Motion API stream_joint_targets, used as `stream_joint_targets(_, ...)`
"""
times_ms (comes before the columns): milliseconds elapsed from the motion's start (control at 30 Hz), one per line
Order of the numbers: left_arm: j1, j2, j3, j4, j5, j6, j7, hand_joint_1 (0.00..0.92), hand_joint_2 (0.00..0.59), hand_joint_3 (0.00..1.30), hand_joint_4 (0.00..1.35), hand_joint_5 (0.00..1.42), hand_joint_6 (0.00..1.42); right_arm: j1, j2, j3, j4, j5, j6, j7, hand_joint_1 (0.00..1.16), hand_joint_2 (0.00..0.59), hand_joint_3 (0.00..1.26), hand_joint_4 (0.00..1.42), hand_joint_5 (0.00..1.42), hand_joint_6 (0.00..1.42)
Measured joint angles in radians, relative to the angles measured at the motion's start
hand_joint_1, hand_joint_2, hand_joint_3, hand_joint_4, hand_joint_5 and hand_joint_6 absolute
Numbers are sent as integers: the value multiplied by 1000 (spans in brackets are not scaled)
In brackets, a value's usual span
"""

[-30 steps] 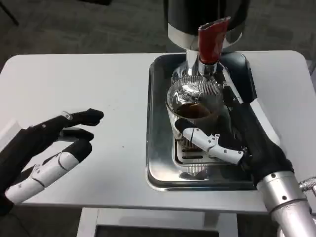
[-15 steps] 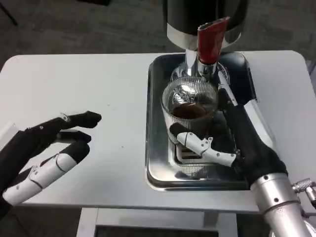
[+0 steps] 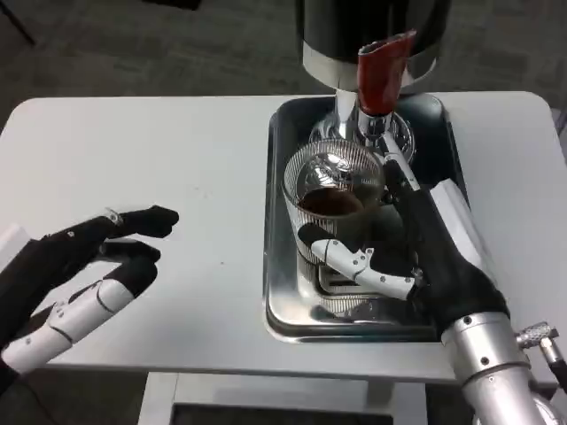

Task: Grasp the cup under the faucet to collect the drink, then remove the cup.

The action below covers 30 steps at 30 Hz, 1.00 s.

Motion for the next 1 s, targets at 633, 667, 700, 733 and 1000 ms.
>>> stream_joint_targets(633, 18, 0, 11, -10, -3, 5, 0, 58, 156, 322, 281, 359, 280, 35, 36, 26, -10, -60, 1, -68, 679, 243, 363, 509, 637, 1005)
stream_joint_targets(667, 18, 0, 12, -10, -3, 5, 0, 57, 155, 322, 281, 359, 280, 37, 36, 26, -11, -61, -3, -73, 679, 243, 380, 529, 657, 1021)
stream_joint_targets(700, 18, 0, 12, -11, -3, 5, 0, 57, 155, 322, 282, 359, 280, 42, 37, 27, -11, -63, -8, -81, 679, 243, 395, 545, 674, 1038)
stream_joint_targets(733, 18, 0, 12, -12, -4, 5, 0, 56, 154, 322, 282, 359, 280, 49, 38, 30, -11, -68, -12, -89, 680, 243, 413, 568, 693, 1067)
stream_joint_targets(1000, 10, 1, 11, -14, -5, 6, 0, 55, 153, 322, 284, 359, 280, 87, 50, 20, -10, -75, -67, -163, 698, 240, 600, 764, 895, 1250)
